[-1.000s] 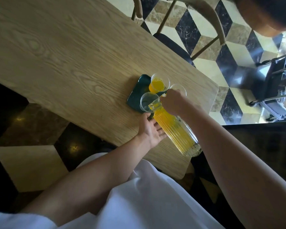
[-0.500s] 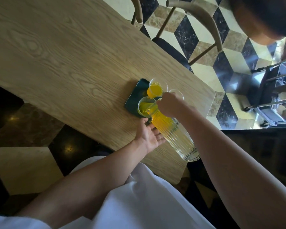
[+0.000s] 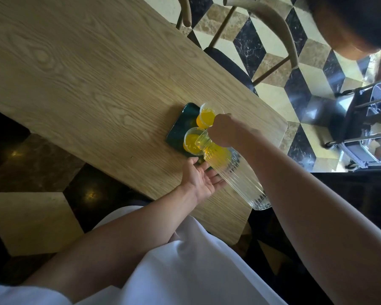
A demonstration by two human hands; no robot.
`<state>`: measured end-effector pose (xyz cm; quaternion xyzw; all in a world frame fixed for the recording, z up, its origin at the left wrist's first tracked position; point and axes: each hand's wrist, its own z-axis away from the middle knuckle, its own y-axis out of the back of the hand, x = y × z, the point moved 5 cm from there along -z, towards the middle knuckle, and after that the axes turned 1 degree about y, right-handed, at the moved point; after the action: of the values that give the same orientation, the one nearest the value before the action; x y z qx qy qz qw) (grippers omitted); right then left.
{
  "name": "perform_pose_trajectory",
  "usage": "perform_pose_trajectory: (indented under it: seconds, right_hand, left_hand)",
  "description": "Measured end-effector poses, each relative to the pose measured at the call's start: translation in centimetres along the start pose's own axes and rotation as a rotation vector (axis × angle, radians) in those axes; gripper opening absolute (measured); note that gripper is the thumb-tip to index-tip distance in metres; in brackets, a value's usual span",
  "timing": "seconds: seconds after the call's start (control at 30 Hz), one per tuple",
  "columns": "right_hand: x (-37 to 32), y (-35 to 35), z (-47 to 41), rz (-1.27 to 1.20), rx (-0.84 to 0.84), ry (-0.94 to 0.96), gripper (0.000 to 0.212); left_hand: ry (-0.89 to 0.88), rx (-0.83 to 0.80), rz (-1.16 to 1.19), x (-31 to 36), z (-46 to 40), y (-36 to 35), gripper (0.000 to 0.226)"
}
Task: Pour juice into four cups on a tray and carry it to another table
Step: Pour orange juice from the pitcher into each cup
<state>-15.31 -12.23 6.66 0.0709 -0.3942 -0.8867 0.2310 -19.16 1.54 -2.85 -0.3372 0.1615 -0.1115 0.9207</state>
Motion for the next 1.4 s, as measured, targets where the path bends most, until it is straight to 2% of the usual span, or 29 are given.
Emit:
perform_pose_trajectory:
  seconds: [0.27,0.37,0.63,0.83,1.03,1.23,1.37,1.4]
  right_hand:
    - [-1.0,2.1,0.1,0.16,-0.023,-0.004,0.001]
    - [-1.6,2.4,0.1,0.189,-0.016,0.022,0.011]
    - [-2.6,2.7,0.1,0.243,-0.058,-0.002,0.005]
    - [-2.6,4.7,-0.4,0.176,0.003,-0.008,0.019]
    - [-3.3,3.0,0.0,0.232,-0.065,-0.022,0.01]
    - [-3.9,4.3,0.0,0.198,-0.029,0.008,0.017]
    - [-4.1,2.9,0.9,0.194,-0.03,-0.005,0.006]
    - [-4.0,2.5,0.8,0.19,-0.023,-0.008,0.011]
  left_hand:
    - [0.023,-0.074,0.065,-0.9,0.4,-0.4,0.063]
    - [0.019,-0.088,0.098,-1.1,0.3,-0.4,0.063]
    - [0.05,-0.135,0.123,-1.6,0.7,-0.9,0.06]
    - [0.017,-0.169,0.143,-0.6,1.2,-2.0,0.06]
    - [0.012,-0.158,0.162,-1.6,1.3,-1.8,0.055]
    - [-0.021,-0.167,0.186,-1.2,1.4,-2.2,0.055]
    - [-0.022,-0.143,0.174,-1.6,1.3,-1.8,0.052]
    - [-0.023,-0.133,0.17,-1.6,1.3,-1.8,0.051]
